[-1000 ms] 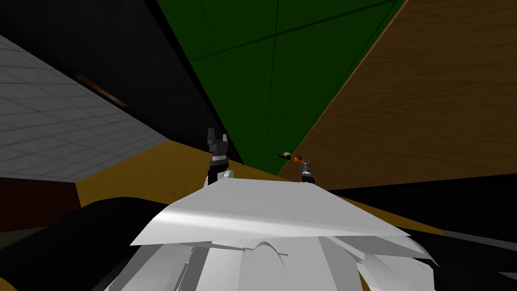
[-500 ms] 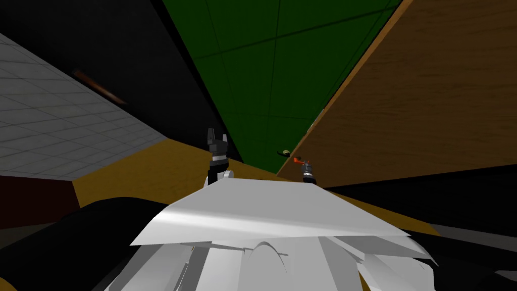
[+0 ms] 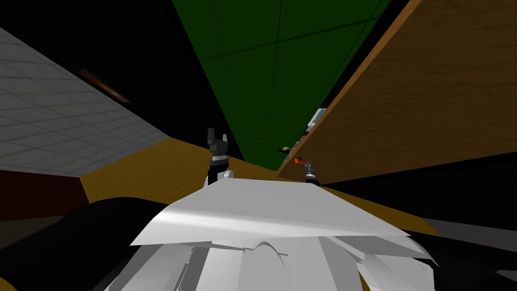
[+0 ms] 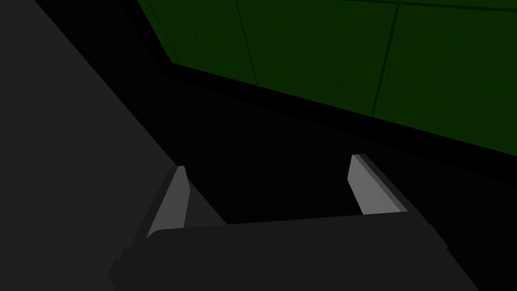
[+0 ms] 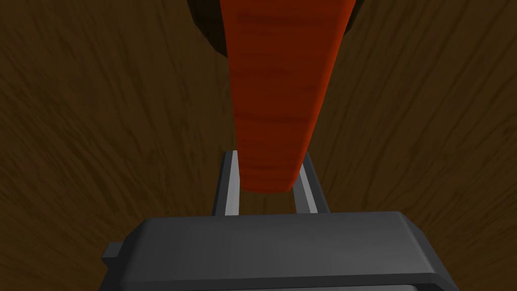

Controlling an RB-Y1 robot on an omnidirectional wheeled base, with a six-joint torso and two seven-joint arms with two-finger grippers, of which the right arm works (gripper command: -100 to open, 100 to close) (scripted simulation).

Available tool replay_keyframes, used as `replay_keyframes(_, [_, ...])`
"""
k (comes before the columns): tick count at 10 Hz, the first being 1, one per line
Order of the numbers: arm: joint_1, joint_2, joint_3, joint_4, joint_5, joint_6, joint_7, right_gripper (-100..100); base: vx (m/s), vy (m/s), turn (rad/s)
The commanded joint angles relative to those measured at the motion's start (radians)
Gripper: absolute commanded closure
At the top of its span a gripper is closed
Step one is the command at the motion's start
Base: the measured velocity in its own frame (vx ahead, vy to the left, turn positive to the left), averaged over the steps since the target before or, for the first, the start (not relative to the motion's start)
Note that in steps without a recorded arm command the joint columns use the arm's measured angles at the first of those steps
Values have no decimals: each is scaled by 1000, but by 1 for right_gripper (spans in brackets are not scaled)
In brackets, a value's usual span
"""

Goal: Pull the door open

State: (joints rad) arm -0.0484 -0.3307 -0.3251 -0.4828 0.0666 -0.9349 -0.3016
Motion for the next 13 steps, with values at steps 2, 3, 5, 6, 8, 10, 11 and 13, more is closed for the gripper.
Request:
replay_keyframes(2, [3, -14, 29, 12, 22, -22, -34, 100, -199, 2, 99])
replay_keyframes(3, [0, -12, 46, 9, 34, -30, -47, 100, -183, -72, 126])
replay_keyframes(5, [-8, -7, 74, 3, 53, -42, -66, 100, -187, -81, 173])
replay_keyframes(6, [-12, -4, 87, 0, 62, -47, -75, 100, -132, -75, 114])
replay_keyframes(8, [-12, -4, 87, 0, 62, -47, -75, 100, -33, -23, -3])
replay_keyframes(10, [-17, -17, 79, 18, 57, -47, -75, 100, 7, 6, -25])
replay_keyframes(11, [-3, -28, 89, 23, 72, -77, -95, 100, -134, -33, 120])
replay_keyframes(13, [8, -35, 100, 22, 86, -100, -112, 100, -174, -44, 110])
